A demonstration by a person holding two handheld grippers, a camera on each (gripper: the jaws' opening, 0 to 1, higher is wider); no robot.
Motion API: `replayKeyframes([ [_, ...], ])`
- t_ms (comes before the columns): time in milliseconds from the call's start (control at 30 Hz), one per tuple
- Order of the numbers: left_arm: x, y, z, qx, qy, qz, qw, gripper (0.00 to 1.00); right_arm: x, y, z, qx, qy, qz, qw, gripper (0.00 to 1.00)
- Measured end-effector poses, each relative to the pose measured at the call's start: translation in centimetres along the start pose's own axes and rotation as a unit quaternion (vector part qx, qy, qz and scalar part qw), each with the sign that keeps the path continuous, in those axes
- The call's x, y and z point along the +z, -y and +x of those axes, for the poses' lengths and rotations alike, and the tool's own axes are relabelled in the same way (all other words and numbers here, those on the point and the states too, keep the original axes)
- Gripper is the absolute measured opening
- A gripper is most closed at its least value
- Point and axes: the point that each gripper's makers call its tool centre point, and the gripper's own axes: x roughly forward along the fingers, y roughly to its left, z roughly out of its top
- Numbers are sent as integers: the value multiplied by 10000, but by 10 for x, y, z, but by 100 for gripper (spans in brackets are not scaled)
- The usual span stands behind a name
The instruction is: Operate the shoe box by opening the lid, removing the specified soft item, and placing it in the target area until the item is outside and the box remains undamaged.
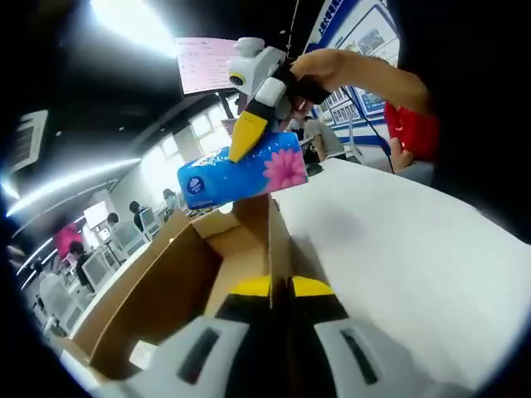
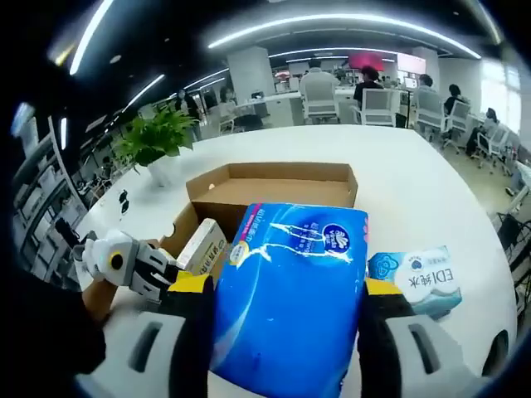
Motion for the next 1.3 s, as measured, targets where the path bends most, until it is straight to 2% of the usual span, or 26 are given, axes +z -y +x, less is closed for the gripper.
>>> replayKeyframes([
  [400, 1, -1, 0, 1, -2, -5, 10000, 6, -18, 18, -18, -211, -15, 141, 9997, 70],
  [733, 1, -1, 0, 0, -5, -12, 10000, 6, -33, 39, -27, -390, -168, 219, 9989, 70],
  [1300, 1, -1, -1, -3, -2, -10, 10000, 6, -51, 54, -43, -457, -149, 499, 9976, 70],
])
